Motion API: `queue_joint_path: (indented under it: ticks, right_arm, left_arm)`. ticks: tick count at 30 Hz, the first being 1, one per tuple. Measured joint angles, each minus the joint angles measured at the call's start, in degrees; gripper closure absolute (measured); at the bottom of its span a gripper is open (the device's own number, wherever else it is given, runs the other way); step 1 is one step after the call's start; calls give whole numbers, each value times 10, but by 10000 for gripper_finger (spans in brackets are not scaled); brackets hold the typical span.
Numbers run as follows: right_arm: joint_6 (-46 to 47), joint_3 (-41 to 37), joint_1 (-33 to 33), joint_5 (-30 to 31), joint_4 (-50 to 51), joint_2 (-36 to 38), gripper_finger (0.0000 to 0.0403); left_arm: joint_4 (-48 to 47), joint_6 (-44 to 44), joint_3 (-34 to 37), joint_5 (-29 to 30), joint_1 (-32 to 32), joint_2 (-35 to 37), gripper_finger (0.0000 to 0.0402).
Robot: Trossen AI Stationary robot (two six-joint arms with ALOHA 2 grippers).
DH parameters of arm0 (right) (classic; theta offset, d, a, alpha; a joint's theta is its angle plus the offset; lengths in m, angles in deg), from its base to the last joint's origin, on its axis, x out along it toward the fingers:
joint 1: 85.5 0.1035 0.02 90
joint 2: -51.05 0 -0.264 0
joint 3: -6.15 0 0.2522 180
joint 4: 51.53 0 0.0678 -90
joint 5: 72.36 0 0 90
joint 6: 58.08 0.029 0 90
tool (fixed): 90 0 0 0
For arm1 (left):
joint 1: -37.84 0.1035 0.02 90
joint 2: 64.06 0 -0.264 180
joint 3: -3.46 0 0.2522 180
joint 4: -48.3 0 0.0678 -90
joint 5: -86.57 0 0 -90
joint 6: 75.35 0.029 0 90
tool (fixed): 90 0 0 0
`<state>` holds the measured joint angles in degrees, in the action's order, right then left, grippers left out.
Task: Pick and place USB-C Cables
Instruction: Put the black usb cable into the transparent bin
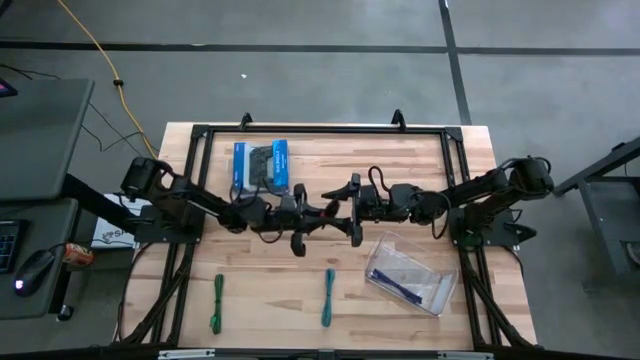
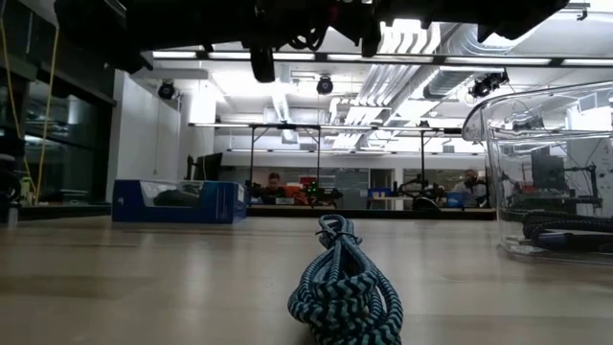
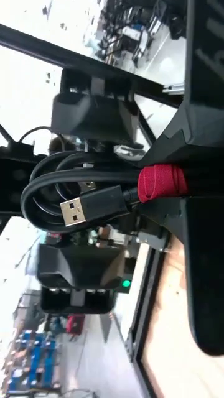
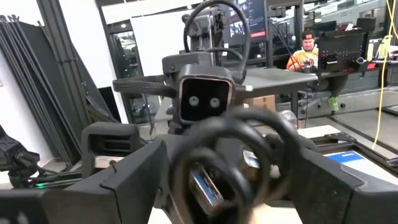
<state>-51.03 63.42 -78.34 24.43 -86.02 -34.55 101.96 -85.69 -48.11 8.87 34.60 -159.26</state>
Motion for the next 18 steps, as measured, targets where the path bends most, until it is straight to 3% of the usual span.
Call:
queue_joint_path:
  ticks: [7, 18]
  right_arm:
    - [5, -1, 0, 0, 0, 0, 138]
    - [5, -1, 0, 0, -2, 1, 307]
  left_arm:
    - [32, 14, 12, 25, -7, 0, 391]
    - [28, 9, 12, 21, -7, 0, 384]
